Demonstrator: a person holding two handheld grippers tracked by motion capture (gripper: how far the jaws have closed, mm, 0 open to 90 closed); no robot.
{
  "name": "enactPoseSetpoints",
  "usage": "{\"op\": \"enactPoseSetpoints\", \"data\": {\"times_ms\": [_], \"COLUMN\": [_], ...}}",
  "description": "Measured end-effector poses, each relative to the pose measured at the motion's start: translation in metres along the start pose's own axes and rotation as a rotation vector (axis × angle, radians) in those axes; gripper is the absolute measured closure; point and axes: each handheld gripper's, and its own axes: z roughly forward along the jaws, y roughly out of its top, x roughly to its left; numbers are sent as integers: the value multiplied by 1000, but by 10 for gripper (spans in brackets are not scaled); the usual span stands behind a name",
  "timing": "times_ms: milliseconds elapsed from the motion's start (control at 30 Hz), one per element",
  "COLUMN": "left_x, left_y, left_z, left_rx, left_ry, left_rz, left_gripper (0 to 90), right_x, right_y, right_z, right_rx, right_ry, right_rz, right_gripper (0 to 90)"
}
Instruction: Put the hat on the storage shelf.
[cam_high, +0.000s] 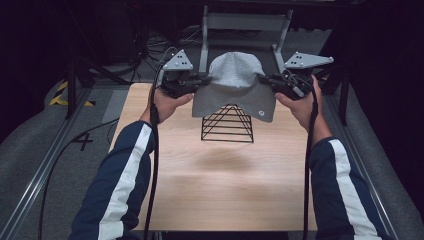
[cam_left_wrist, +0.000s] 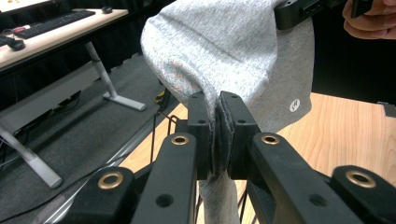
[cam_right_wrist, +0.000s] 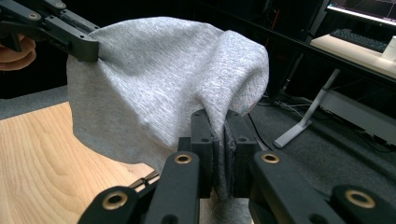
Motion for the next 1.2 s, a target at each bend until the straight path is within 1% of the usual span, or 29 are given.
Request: {"op": "enactPoseSetpoints", "data": {"times_ms": [133,167,233,267,367,433,500,533,567,667,700,733,800,833,900,1000,1033,1100,1167,1200], "left_x": [0,-1,-1,-2,-2,-2,-2,-2,-2,-5,-5,-7,-9,-11,-13,-15,-16,-17,-18,-18], "left_y": [-9,-13,-19,-23,-38,-48,-57,-64,-64,-76,-79,-84,-89,-93,-98,-106,-108,-112,-117,-119], "left_z": [8,10,16,20,30,36,40,43,43,50,52,55,59,63,66,72,75,77,81,82], "left_rx": [45,54,61,74,103,107,112,120,120,128,138,143,155,165,177,206,215,228,237,245], "left_ry": [0,-3,-6,-9,-12,-20,-21,-26,-26,-29,-29,-27,-36,-31,-35,-31,-30,-34,-35,-34], "left_rz": [0,-7,-9,-17,-34,-62,-77,-93,-93,-108,-104,-101,-105,-104,-110,-94,-90,-89,-102,-90], "left_gripper": [836,835,835,835,834,833,833,833,833,833,833,833,833,833,834,834,834,835,835,835], "right_x": [2,3,4,4,6,7,7,7,7,10,10,10,11,12,14,15,15,15,14,14], "right_y": [-6,-8,-15,-18,-32,-45,-53,-58,-58,-79,-79,-83,-91,-95,-104,-115,-117,-122,-129,-132], "right_z": [5,7,13,15,26,33,37,39,39,47,47,49,52,54,58,63,63,66,68,70], "right_rx": [37,45,59,63,89,110,123,129,129,157,157,163,175,184,202,226,230,237,252,258], "right_ry": [-5,-5,0,0,11,19,21,23,23,36,36,36,39,42,43,40,43,44,41,40], "right_rz": [-11,-15,-11,-12,3,11,19,22,22,37,37,40,49,57,60,62,69,75,81,88], "right_gripper": [844,844,844,844,844,844,844,844,844,844,844,843,844,844,844,844,844,844,844,844]}}
